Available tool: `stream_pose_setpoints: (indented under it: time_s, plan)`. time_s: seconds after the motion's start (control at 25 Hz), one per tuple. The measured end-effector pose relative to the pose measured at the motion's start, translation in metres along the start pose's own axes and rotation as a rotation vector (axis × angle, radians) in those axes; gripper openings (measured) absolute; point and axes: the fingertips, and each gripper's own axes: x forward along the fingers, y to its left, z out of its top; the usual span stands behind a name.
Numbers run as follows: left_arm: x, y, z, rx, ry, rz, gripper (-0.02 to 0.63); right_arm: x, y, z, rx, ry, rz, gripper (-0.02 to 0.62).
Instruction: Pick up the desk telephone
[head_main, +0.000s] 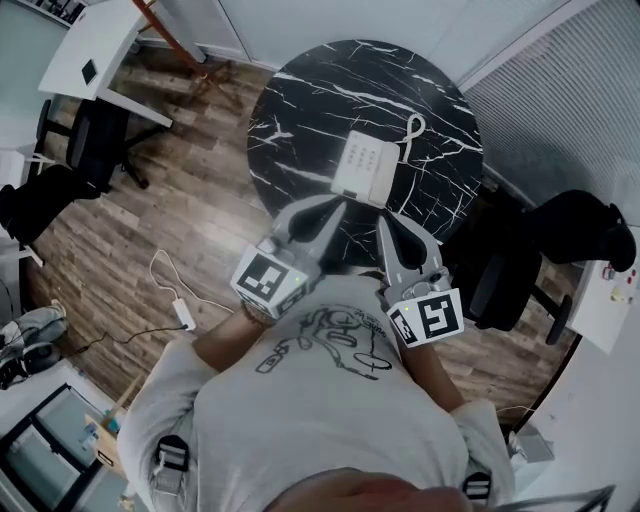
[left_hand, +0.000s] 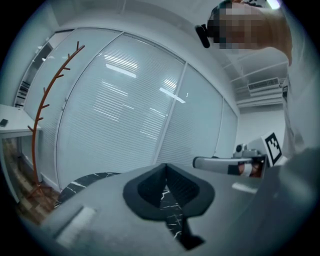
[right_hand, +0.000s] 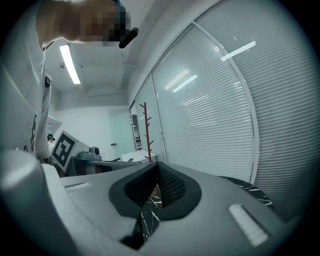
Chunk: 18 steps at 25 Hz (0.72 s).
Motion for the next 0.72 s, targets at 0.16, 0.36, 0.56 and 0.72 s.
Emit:
stream_pose_setpoints:
  time_s: [0.16, 0.36, 0.56, 0.72]
  plan:
    - [0.008, 0.013, -0.011, -0.003, 0.046, 0.015, 0.002, 0.008, -0.008, -0.009, 0.014, 0.022, -0.009, 0.006]
    - [0.014, 0.020, -0.018, -0.022, 0.050, 0.007, 0.002, 0.013, -0.020, -0.017, 0.025, 0.046, -0.023, 0.006]
    - [0.019, 0.023, -0.027, -0.022, 0.051, 0.011, 0.002, 0.013, -0.030, -0.029, 0.032, 0.065, -0.028, 0.006]
    - [0.029, 0.024, -0.040, -0.003, 0.083, 0.021, 0.002, 0.011, -0.040, -0.041, 0.038, 0.080, -0.027, 0.006]
